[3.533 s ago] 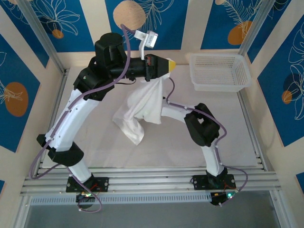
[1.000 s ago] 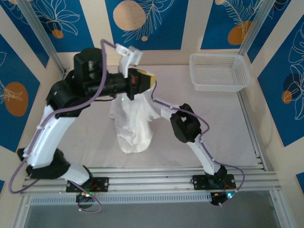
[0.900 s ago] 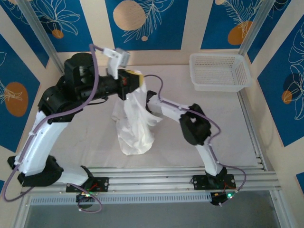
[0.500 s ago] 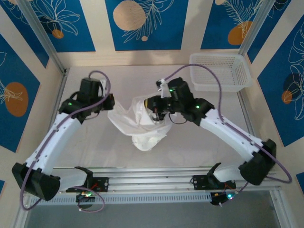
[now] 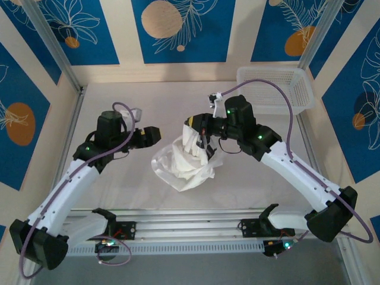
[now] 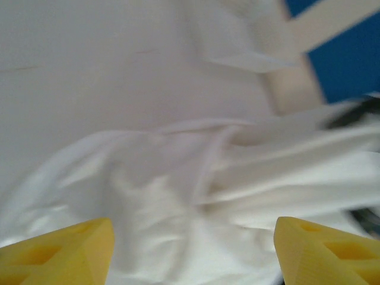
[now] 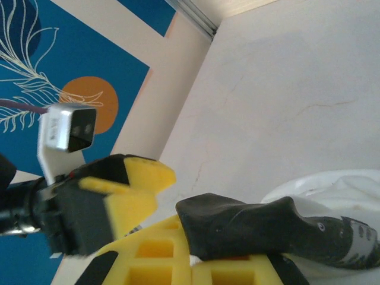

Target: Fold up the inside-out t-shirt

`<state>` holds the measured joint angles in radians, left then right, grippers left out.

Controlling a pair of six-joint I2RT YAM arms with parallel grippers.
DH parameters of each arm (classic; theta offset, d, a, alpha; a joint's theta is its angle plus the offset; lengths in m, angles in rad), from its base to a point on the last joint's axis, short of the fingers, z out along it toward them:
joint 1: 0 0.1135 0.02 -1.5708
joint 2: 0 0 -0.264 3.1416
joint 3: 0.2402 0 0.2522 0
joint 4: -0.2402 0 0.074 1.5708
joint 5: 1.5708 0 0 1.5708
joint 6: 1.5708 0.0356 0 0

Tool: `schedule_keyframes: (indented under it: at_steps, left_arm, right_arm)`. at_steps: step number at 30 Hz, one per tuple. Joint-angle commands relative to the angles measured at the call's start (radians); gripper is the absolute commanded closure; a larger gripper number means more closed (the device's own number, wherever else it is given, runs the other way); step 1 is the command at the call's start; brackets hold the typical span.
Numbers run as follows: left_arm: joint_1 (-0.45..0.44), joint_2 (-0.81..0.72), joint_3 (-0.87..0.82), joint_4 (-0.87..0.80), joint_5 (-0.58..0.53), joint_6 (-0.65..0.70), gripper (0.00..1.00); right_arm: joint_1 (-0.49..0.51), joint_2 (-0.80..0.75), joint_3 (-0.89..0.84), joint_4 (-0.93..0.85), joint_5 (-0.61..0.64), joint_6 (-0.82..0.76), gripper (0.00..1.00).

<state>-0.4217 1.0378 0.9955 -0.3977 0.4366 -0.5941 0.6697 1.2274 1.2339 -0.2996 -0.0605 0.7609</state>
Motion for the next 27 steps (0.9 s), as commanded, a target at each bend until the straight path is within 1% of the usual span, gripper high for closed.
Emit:
schedule_keyframes:
  at_steps: [1,2,3,6,8,9,10,11,12,13,16,17,20,21,22,23,25,27]
  left_arm:
    - [-0.076,0.049,-0.018,0.093,0.098,-0.036,0.28]
    - [-0.083,0.076,-0.016,0.077,0.064,-0.040,0.28]
    - [-0.086,0.105,-0.020,0.083,0.057,-0.051,0.28]
    - [-0.088,0.245,-0.037,0.124,0.089,-0.080,0.27]
    - [-0.085,0.322,-0.042,0.106,0.042,-0.069,0.27]
    - [-0.080,0.348,-0.052,0.123,0.024,-0.068,0.31]
    - [-0.071,0.366,-0.061,0.147,0.027,-0.074,0.39]
    - [-0.058,0.378,-0.068,0.173,0.038,-0.085,0.56]
    - [-0.047,0.380,-0.068,0.191,0.048,-0.095,0.82]
    - [-0.036,0.372,-0.064,0.199,0.054,-0.101,1.00]
    - [0.007,0.307,-0.035,0.175,0.046,-0.103,1.00]
    - [0.028,0.278,-0.024,0.161,0.046,-0.107,1.00]
    - [0.070,0.206,0.005,0.149,0.072,-0.122,1.00]
    - [0.072,0.191,0.020,0.138,0.080,-0.120,1.00]
    - [0.071,0.185,0.033,0.131,0.091,-0.120,1.00]
    - [0.072,0.181,0.043,0.134,0.112,-0.122,1.00]
    - [0.072,0.184,0.052,0.147,0.157,-0.131,1.00]
    - [0.069,0.186,0.049,0.149,0.176,-0.129,1.00]
  right_arm:
    - [-0.003,-0.013,0.060,0.088,-0.047,0.041,1.00]
    - [-0.002,-0.012,0.063,0.103,-0.054,0.052,1.00]
    - [0.001,-0.012,0.067,0.115,-0.061,0.057,1.00]
    - [0.002,-0.015,0.083,0.129,-0.081,0.066,1.00]
    - [-0.003,-0.035,0.079,0.134,-0.084,0.074,1.00]
    - [-0.009,-0.053,0.070,0.137,-0.084,0.082,1.00]
    - [-0.017,-0.073,0.058,0.143,-0.084,0.085,1.00]
    - [-0.027,-0.102,0.035,0.148,-0.081,0.084,1.00]
    - [-0.038,-0.136,0.002,0.144,-0.071,0.077,1.00]
    - [-0.050,-0.169,-0.035,0.137,-0.056,0.077,1.00]
    - [-0.089,-0.316,-0.269,0.143,0.021,0.087,1.00]
    - [-0.094,-0.376,-0.381,0.159,0.050,0.072,1.00]
    - [-0.097,-0.538,-0.704,0.204,0.104,0.045,0.93]
    - [-0.098,-0.580,-0.795,0.206,0.109,0.043,0.93]
    - [-0.098,-0.609,-0.850,0.188,0.116,0.050,0.92]
    - [-0.098,-0.639,-0.895,0.157,0.123,0.065,0.88]
    - [-0.098,-0.689,-0.928,0.123,0.115,0.074,0.76]
    - [-0.095,-0.720,-0.917,0.150,0.096,0.035,0.62]
